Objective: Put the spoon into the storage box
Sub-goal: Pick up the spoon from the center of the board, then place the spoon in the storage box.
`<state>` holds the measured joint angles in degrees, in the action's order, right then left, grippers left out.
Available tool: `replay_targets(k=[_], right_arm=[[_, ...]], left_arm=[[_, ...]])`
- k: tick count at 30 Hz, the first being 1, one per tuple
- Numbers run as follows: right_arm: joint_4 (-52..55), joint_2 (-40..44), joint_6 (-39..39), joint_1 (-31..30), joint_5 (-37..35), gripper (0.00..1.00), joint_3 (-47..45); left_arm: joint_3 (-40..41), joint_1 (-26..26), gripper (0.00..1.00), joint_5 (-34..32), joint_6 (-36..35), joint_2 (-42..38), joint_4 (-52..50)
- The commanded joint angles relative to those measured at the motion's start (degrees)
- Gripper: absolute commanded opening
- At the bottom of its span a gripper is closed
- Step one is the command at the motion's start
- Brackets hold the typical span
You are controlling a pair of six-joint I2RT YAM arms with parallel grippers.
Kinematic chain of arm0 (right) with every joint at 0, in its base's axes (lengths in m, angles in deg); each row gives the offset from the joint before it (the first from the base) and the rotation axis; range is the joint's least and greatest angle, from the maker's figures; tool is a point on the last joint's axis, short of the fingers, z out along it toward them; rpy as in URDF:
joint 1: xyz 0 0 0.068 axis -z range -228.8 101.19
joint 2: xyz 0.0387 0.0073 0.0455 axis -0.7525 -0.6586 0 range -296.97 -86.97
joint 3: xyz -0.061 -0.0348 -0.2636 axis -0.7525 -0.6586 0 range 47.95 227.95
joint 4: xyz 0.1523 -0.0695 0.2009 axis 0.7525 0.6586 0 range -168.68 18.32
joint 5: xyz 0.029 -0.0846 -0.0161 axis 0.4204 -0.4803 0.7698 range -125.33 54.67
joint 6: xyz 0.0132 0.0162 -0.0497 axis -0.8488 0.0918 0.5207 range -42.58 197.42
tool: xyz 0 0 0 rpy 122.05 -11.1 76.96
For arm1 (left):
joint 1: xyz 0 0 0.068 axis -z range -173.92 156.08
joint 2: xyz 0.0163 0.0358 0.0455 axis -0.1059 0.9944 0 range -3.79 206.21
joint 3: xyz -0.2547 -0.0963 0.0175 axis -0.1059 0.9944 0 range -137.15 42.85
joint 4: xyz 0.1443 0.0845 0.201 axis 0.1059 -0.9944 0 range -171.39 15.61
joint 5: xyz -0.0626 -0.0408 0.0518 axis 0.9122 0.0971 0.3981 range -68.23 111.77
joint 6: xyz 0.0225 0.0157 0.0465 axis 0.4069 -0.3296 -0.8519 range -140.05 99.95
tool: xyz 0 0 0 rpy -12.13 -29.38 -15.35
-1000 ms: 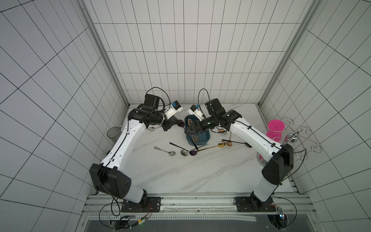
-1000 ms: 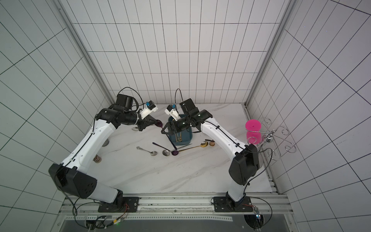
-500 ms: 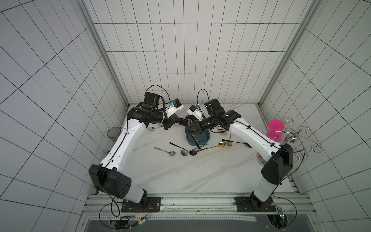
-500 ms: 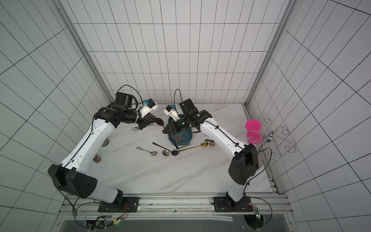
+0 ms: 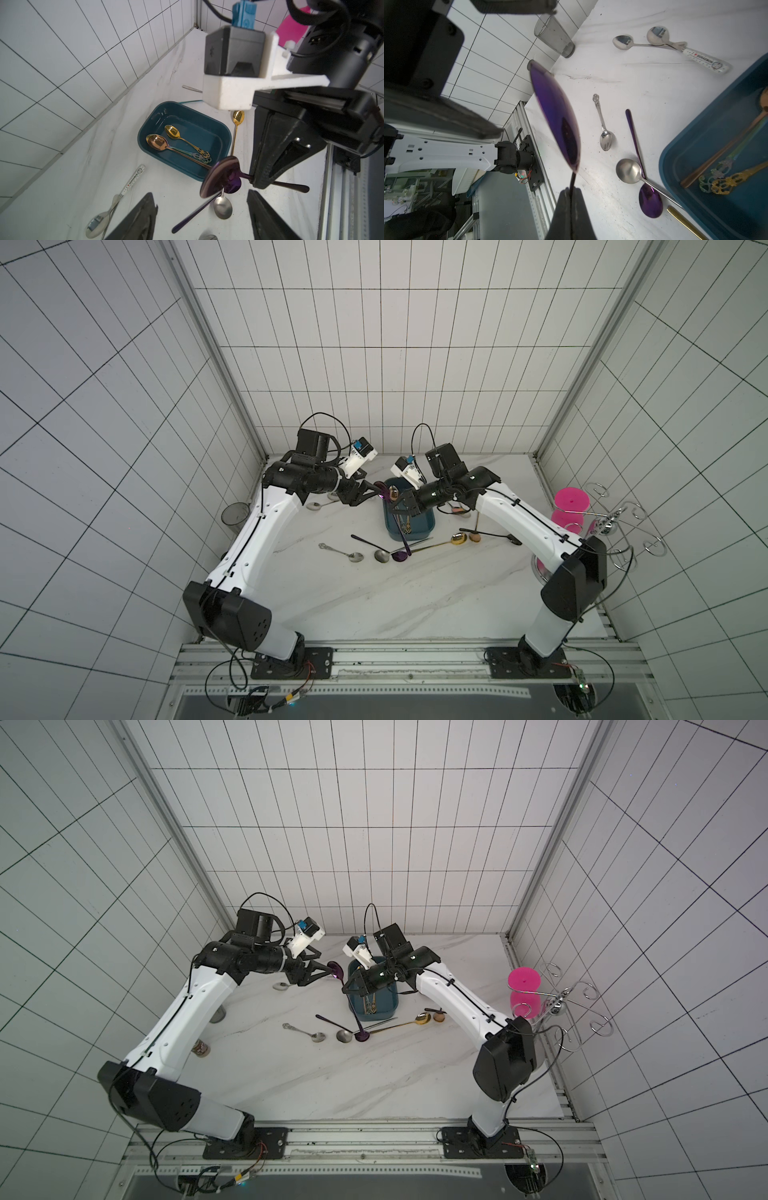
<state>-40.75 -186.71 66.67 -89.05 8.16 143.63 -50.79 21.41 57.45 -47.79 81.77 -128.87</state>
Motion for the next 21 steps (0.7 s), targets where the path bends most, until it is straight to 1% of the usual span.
replay_targets(k=[1,4,5,7,8,9,11,14,16,21], right_arm=[[-0.52,-0.71,-2.75,3.45,-2.31,0.00,-1.11],[-1.11,-2.43,-4.46,5.84,-4.04,0.00,-0.86],[-1.11,-3.17,-4.84,6.43,-4.63,0.00,-0.58],[-0.90,-4.92,-5.35,7.74,-6.06,0.00,0.55],[-0.50,-5.70,-5.30,8.01,-7.58,0.00,1.20],[0.30,-6.68,-4.97,8.19,-9.43,0.00,2.13],[2.63,-9.11,-4.51,8.40,-13.55,0.00,4.23],[5.70,-13.40,-3.09,8.67,-15.25,0.00,8.36],[7.04,-15.61,-2.79,8.70,-17.39,0.00,10.47],[7.22,-20.96,-3.14,9.21,-19.41,0.00,14.40]], left_arm=[[0.71,-1.27,0.78,-2.11,6.23,-3.14,2.79],[2.81,-3.68,0.80,-1.42,10.64,-4.98,3.59],[4.08,-4.61,0.82,-1.49,12.00,-5.61,4.34],[7.94,-6.81,0.85,-1.49,16.00,-7.38,7.09],[9.66,-7.70,0.94,-1.78,17.60,-8.19,7.92],[11.63,-8.52,0.98,-1.91,18.91,-9.01,8.65],[15.13,-10.04,0.99,-2.43,20.12,-10.17,9.57],[20.44,-11.64,0.99,-4.76,21.71,-11.90,11.54],[23.82,-14.33,0.99,-4.58,24.41,-13.15,13.86],[31.42,-19.57,0.99,-6.29,30.56,-15.29,21.28]])
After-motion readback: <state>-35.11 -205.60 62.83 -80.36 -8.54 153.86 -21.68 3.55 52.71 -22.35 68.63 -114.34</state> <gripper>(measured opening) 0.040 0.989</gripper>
